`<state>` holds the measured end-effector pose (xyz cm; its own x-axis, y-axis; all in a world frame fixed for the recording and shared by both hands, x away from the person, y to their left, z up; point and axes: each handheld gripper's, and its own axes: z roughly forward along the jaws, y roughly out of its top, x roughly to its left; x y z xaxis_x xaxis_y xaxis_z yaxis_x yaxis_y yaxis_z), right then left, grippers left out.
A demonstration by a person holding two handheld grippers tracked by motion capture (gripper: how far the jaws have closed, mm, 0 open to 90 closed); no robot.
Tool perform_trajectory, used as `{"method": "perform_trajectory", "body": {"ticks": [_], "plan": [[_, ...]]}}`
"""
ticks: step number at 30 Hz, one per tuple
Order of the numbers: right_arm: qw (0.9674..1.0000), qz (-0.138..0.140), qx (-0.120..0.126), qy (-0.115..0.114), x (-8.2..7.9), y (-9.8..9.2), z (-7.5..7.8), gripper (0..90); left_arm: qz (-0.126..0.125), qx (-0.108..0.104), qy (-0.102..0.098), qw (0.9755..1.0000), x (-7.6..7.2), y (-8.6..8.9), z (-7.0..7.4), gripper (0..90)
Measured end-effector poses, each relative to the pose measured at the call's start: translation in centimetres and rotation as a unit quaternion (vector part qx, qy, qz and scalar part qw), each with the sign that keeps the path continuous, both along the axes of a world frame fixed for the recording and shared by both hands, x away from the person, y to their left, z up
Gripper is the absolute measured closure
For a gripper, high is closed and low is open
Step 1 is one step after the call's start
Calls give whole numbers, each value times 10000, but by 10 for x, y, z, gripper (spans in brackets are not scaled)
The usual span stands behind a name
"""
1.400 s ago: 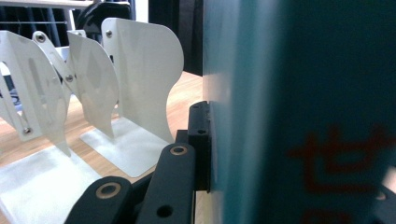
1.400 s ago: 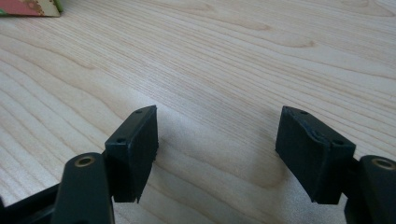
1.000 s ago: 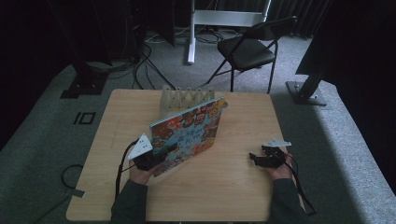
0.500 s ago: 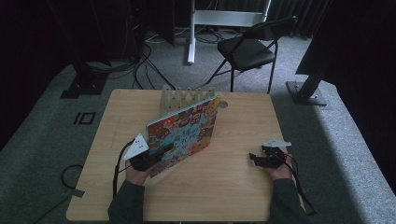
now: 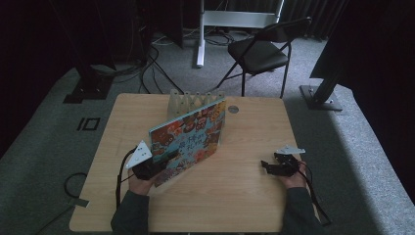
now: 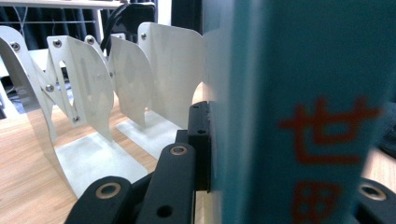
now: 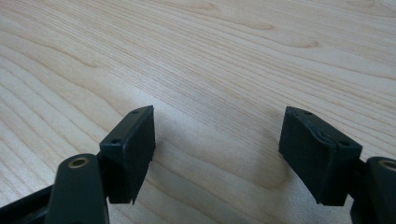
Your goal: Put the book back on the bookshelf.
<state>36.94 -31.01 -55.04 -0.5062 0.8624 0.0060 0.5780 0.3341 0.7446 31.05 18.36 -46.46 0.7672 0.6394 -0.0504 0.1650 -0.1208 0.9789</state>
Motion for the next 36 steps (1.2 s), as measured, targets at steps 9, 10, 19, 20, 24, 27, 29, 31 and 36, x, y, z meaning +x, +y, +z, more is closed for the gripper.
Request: {"method": "perform_trajectory", "body": {"ticks": [9, 10, 19, 20, 24, 27, 29, 31, 36], "plan": [[10000, -1, 1, 0, 0, 0, 0, 268, 92, -1, 2, 10000, -3, 6, 1, 811], [10000, -2, 2, 3, 0, 0, 0, 268, 97, 4, 2, 10000, -3, 6, 1, 811], [10000, -1, 1, 1, 0, 0, 0, 268, 157, -14, 19, 9999, -8, 14, 1, 811], [10000, -2, 2, 3, 0, 0, 0, 268, 169, -13, 14, 9999, -8, 15, 1, 811], [10000, -1, 0, 1, 0, 0, 0, 268, 229, -43, 21, 9997, -9, 19, 1, 811], [10000, 0, 0, 0, 0, 0, 0, 268, 256, -45, 27, 9997, -10, 21, 1, 811], [10000, 0, 0, 0, 0, 0, 0, 268, 277, -41, 22, 9996, -11, 22, 2, 811], [10000, 1, 0, 0, 0, 0, 0, 268, 295, -39, 16, 9996, -11, 23, 2, 811], [10000, 0, 1, 1, 0, 0, 0, 268, 316, -49, 23, 9995, -13, 26, 2, 811]]}}
